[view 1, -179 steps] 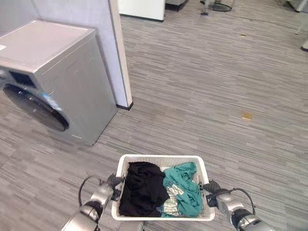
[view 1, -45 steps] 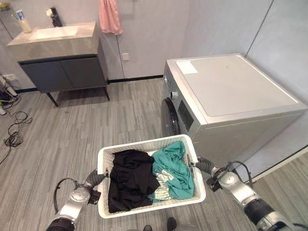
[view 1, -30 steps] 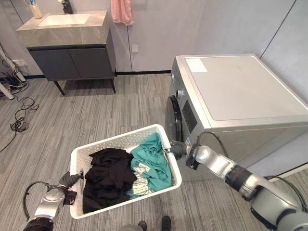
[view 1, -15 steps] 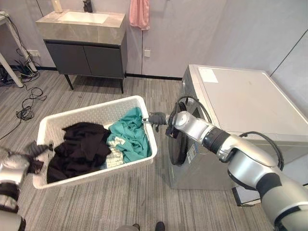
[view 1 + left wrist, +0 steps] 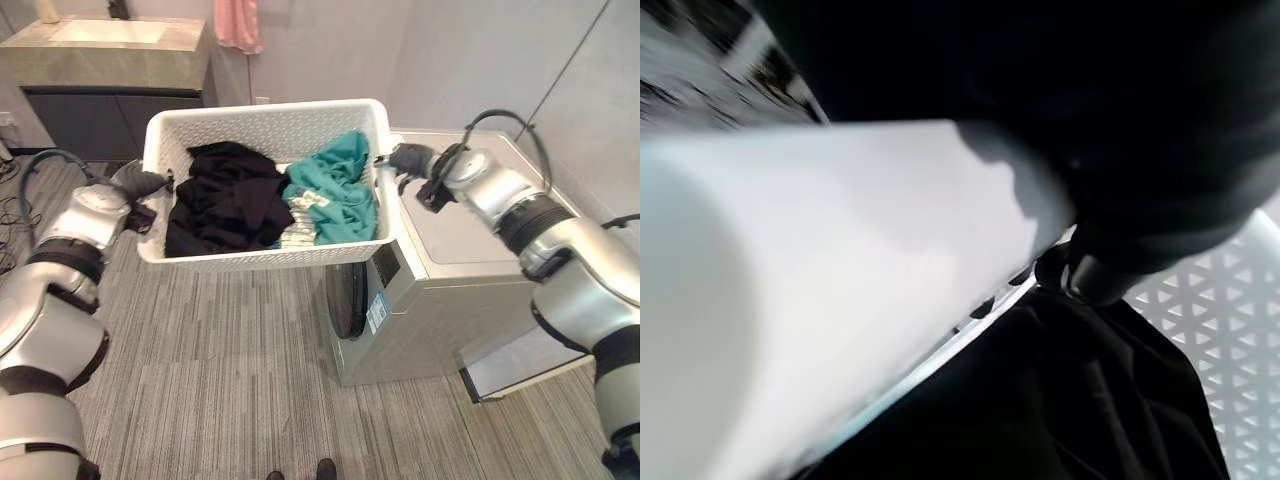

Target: Grab the laundry basket,head to the washer,open it,put in the laundry and shut it.

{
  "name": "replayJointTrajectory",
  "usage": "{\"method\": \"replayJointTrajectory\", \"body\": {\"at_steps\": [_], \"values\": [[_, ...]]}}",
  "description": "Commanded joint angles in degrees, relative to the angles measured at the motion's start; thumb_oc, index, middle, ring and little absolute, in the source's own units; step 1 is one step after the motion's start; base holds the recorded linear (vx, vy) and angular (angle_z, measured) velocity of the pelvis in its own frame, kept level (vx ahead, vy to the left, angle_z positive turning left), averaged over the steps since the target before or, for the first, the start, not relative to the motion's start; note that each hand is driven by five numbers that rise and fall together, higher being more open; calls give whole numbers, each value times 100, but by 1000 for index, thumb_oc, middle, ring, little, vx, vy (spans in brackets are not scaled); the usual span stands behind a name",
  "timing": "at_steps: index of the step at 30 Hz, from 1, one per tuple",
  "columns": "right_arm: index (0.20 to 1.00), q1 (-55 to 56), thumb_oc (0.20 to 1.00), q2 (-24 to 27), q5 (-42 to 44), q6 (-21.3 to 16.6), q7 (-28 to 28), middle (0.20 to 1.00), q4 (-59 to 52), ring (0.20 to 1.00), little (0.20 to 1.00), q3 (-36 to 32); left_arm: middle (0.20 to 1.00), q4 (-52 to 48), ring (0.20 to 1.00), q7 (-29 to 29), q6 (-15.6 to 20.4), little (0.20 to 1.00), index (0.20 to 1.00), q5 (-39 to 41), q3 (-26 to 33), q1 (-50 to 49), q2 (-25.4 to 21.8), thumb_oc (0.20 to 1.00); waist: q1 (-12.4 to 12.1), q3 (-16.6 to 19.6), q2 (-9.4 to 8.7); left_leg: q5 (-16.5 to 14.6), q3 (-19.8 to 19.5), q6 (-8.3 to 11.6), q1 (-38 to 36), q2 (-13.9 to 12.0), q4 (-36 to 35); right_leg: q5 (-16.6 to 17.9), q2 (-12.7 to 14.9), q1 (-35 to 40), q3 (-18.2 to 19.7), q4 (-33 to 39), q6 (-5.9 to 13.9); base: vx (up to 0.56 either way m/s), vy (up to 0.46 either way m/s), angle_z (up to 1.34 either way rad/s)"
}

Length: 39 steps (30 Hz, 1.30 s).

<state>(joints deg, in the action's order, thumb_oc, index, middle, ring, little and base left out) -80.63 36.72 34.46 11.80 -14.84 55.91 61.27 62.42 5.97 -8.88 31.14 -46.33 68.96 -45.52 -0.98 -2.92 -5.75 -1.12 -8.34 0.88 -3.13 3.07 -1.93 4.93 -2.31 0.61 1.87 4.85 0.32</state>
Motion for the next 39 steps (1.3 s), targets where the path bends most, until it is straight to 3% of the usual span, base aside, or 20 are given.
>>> {"method": "replayJointTrajectory", "body": {"at_steps": [1,7,18,20,22,23,25,26,29,31,33,36,39], "values": [[200,-1003,200,357,461,-275,555,200,893,200,200,-504,200,442,200,-195,584,200,200,316,-180,988,119,200,24,450,223,-322,304,19,-336,115,94,-143,33,76,94,-6,561,19,-15,-17],[200,-941,200,663,629,-341,780,200,855,200,200,-740,200,632,200,-358,656,200,200,310,-238,1443,449,200,249,470,362,-310,386,52,-387,49,5,-177,-11,61,154,4,541,36,-32,-15],[200,-1064,200,945,503,-187,705,200,1000,200,200,-541,200,844,200,-433,667,200,200,199,-289,1752,997,200,568,389,541,-308,424,161,-345,-35,35,-284,-62,-21,194,-99,448,27,-51,-5],[200,-1069,200,1006,465,-181,667,200,966,200,200,-485,200,868,200,-419,666,200,200,215,-264,1751,1053,200,644,359,572,-346,439,209,-319,-50,202,-342,-72,-27,202,-164,412,34,-38,4],[200,-1089,200,1101,394,-179,636,200,854,200,200,-387,200,846,200,-416,686,200,200,225,-248,1709,1094,200,693,254,573,-231,475,337,-105,16,944,-366,-68,0,213,-252,358,12,-34,12],[200,-1122,200,1172,351,-179,614,200,791,200,200,-324,200,847,200,-415,678,200,200,223,-233,1708,1140,200,681,69,497,-41,523,498,242,118,1816,-372,-30,66,217,-357,312,15,-41,15],[200,-1123,200,1193,346,-185,612,200,817,200,200,-322,200,859,200,-415,685,200,200,219,-231,1716,1170,200,658,-19,452,71,575,560,445,92,2143,-391,-7,108,222,-418,292,20,-18,9],[200,-1066,200,1311,426,-199,621,200,836,200,200,-372,200,867,200,-391,685,200,200,237,-210,1703,1257,200,665,-134,353,114,1005,478,951,-174,2185,-474,112,205,158,-521,263,53,22,8],[200,-994,200,1367,432,-223,652,200,942,200,200,-435,200,969,200,-382,664,200,200,130,-297,1729,1268,200,563,-187,305,123,998,354,1356,-329,1790,-587,163,308,184,-594,279,80,30,26],[200,-892,200,1336,401,-252,667,200,1016,200,200,-479,200,1010,200,-411,669,200,200,124,-348,1727,1273,200,480,-238,380,585,722,418,1562,-491,1332,-683,76,377,287,-668,281,137,72,-17],[200,-711,200,1259,355,-273,660,200,1199,200,200,-569,200,1030,200,-415,690,200,200,188,-355,1689,1259,200,388,-259,470,997,479,532,1806,-838,466,-869,38,660,553,-667,310,270,142,-26],[200,-539,200,1163,156,-198,603,200,1470,200,200,-666,200,1069,200,-388,680,200,200,125,-391,1601,1196,200,267,-152,580,1223,475,590,1729,-941,-41,-1073,61,1003,862,-648,407,298,199,-47],[200,-498,200,1054,-29,-164,560,200,1545,200,200,-694,200,1089,200,-344,656,200,200,84,-450,1573,1143,200,185,-84,660,1242,251,542,1695,-848,192,-1175,160,1131,1052,-693,469,246,288,-63]]}}
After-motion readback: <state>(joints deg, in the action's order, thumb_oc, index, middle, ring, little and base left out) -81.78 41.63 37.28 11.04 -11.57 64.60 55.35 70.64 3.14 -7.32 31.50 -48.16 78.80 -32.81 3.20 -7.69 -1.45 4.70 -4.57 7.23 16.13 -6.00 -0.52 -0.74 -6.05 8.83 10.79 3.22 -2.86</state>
